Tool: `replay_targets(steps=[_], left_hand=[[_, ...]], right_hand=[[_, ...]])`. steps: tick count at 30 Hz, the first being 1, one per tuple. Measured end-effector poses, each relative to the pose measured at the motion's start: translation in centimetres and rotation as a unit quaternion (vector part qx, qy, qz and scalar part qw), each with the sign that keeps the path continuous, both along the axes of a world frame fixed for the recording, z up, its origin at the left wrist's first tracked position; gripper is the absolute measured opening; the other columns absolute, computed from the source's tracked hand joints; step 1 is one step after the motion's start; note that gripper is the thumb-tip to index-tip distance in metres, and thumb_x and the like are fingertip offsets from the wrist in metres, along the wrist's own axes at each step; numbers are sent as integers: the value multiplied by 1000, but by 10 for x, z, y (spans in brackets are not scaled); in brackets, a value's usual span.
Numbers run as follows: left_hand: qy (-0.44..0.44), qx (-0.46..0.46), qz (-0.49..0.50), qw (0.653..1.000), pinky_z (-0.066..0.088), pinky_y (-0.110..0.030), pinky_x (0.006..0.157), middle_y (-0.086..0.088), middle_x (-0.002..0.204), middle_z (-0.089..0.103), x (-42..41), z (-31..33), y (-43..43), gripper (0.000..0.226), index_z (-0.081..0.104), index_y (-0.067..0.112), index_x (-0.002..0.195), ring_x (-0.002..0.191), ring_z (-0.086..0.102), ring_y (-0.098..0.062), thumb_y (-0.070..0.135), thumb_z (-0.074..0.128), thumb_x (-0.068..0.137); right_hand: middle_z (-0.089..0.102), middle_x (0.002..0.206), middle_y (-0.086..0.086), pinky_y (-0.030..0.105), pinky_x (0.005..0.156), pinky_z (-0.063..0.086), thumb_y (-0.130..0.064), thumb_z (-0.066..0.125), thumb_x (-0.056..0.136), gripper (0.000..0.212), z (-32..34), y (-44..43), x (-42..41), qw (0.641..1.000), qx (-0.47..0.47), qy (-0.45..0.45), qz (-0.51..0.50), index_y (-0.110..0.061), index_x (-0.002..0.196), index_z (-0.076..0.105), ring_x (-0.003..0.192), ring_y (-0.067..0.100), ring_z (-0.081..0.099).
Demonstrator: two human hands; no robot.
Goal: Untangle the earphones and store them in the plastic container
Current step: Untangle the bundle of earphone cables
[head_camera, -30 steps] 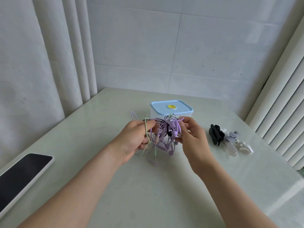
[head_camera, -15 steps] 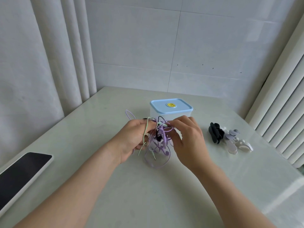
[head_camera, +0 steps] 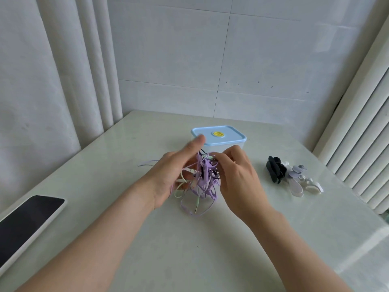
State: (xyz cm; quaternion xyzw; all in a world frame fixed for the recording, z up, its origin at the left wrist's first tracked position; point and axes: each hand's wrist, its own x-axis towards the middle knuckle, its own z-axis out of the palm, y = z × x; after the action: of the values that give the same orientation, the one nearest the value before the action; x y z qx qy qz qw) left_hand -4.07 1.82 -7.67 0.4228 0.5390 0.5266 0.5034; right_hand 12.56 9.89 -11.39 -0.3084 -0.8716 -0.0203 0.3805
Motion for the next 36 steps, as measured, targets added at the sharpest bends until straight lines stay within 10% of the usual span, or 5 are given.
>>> replay_targets(steps=[5, 14, 20, 28, 36], left_hand=[[59, 20, 83, 995, 46, -29, 68, -9, 72, 70, 3, -6, 1, 31, 75, 13, 76, 69, 61, -23, 42, 86, 81], [27, -31, 87, 995, 39, -35, 65, -11, 71, 68, -1, -7, 6, 30, 76, 17, 71, 62, 55, -25, 48, 73, 74], [16, -27, 148, 988, 42, -31, 63, -13, 75, 69, -6, -10, 10, 30, 76, 16, 77, 63, 51, -24, 45, 78, 78], [16, 31, 149, 988, 53, -35, 75, -10, 80, 76, -12, -15, 14, 36, 80, 8, 78, 68, 65, -24, 39, 71, 96], [25, 37, 59, 997, 50, -32, 70, -10, 86, 77, -13, -12, 8, 35, 81, 12, 88, 75, 67, -23, 41, 65, 100]], right_hand=[[74, 82, 4, 40, 60, 59, -12, 78, 90, 23, 5, -1, 0, 990, 57, 121, 45, -11, 113, 77, 68, 28, 71], [77, 86, 0, 39, 64, 57, -9, 74, 94, 6, 7, 2, 2, 979, 25, 202, 3, -11, 99, 77, 70, 24, 70], [60, 101, -5, 8, 76, 39, -6, 64, 101, 7, 9, -1, 4, 987, -40, 150, 51, -12, 99, 63, 84, -8, 55], [58, 102, -6, 21, 79, 44, -23, 61, 103, 18, 11, -8, 5, 959, -253, 72, 109, -25, 90, 73, 99, 10, 58], [67, 95, -14, 28, 85, 49, -41, 46, 109, 46, 16, -9, 7, 920, -319, 195, 120, -32, 87, 85, 96, 10, 66]])
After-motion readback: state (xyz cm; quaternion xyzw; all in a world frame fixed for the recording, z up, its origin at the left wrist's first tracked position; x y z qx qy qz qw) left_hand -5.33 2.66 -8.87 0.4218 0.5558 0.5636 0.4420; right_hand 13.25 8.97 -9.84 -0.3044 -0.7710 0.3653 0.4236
